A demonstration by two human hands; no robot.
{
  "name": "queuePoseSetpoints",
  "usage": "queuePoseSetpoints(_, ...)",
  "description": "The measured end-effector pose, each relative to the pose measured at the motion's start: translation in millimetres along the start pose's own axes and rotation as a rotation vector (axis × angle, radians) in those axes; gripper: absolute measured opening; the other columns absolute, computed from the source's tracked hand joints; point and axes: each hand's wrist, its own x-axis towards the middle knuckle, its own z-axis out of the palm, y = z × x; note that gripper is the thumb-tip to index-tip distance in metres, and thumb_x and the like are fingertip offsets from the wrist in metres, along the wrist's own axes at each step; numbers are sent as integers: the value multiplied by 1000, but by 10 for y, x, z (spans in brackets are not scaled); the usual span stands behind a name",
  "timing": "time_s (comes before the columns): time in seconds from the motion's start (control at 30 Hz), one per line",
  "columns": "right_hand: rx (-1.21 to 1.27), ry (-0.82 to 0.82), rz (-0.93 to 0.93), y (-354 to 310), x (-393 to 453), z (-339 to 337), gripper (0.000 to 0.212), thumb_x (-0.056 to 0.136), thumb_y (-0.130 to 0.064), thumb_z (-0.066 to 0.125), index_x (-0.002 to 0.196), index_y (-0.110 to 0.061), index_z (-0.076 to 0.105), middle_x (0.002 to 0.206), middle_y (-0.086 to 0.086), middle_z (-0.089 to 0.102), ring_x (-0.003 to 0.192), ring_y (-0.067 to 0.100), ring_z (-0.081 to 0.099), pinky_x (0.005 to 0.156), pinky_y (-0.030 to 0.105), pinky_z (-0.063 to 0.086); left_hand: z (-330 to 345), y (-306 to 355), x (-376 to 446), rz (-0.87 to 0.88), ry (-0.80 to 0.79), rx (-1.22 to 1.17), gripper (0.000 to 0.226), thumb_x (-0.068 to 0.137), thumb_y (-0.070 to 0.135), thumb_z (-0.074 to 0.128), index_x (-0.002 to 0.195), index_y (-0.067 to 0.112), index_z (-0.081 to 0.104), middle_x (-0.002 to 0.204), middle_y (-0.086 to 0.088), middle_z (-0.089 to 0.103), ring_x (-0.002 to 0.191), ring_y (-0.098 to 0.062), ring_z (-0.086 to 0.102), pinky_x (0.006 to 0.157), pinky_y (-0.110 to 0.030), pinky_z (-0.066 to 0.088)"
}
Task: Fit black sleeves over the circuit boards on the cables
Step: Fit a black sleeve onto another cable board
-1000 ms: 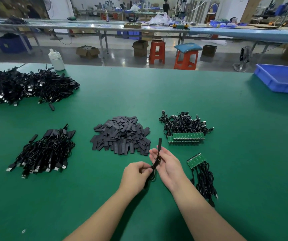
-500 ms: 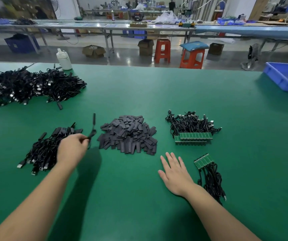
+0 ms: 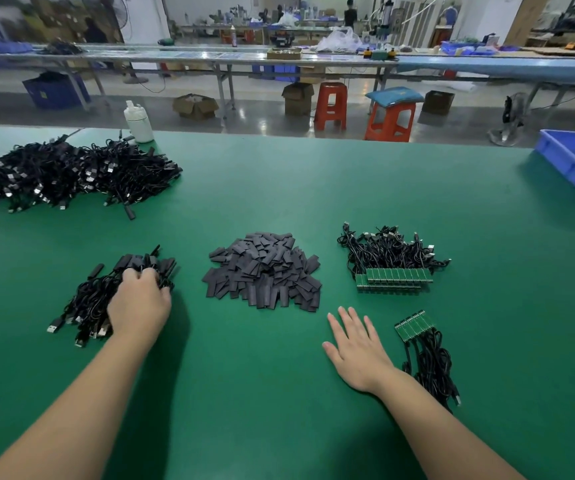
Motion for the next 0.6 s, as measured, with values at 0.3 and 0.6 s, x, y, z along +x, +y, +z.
queuePoseSetpoints(0.3, 39, 40, -6, -12, -46, -71, 67, 104, -55, 18, 159, -23, -4, 166, 2, -12, 152, 18, -17, 123, 37, -11, 417, 1179, -931, 291, -142, -465, 21, 95, 19, 54, 114, 19, 64, 106, 4, 53, 78, -15, 59, 68, -28, 47)
queuePoseSetpoints(0.6, -92, 332, 210, 359, -99, -666, 37, 98, -44, 49, 125, -22, 64, 124, 0, 63, 117, 19, 54, 103, 37, 44, 790, 1751, -1688, 460, -233, -504, 26, 92, 20, 52, 113, 23, 67, 108, 6, 59, 90, -20, 56, 82, -30, 45)
